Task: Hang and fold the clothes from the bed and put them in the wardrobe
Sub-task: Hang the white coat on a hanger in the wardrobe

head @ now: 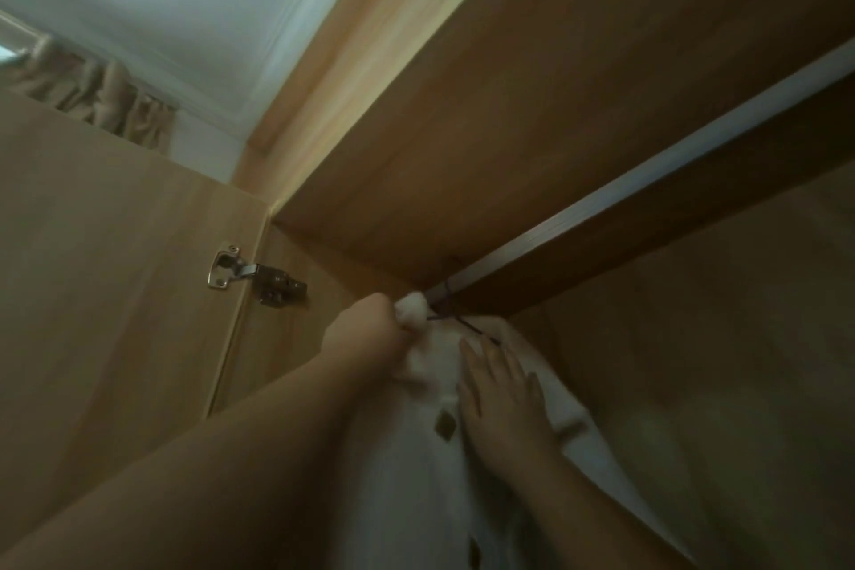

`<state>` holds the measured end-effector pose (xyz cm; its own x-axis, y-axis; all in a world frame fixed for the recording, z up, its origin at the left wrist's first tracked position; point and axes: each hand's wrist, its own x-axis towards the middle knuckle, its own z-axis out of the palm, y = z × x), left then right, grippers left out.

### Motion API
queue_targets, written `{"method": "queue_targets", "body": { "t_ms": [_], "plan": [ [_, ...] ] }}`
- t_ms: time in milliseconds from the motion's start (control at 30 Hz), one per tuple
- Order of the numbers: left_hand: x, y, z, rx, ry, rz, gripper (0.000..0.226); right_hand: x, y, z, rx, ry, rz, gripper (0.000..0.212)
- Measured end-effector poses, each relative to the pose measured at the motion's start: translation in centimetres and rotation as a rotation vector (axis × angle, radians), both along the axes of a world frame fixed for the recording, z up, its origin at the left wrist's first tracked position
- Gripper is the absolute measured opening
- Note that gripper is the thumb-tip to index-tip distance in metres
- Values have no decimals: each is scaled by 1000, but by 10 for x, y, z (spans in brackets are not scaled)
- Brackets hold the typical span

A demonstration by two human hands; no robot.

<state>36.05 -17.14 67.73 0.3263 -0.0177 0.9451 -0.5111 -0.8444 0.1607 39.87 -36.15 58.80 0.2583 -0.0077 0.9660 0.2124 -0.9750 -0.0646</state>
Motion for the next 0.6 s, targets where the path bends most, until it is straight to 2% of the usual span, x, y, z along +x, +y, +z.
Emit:
{"method": "queue_targets", "body": {
  "t_ms": [167,333,467,533,600],
  "plan": [
    [13,-15,-13,47,110,37,35,21,-14,-9,55,72,139,56],
    [6,-6,-32,137,-31,173,35,13,-10,-38,37,102,102,57],
    [-9,-3,-66,229,-259,346,44,-14,-1,-66,34,82,-11,56],
    [-18,3,-93,288,-287,282,59,-32,4,-86,51,80,-75,58],
    [-24,7,-127,371,-253,195,65,-52,10,-111,57,109,-152,59]
  ]
}}
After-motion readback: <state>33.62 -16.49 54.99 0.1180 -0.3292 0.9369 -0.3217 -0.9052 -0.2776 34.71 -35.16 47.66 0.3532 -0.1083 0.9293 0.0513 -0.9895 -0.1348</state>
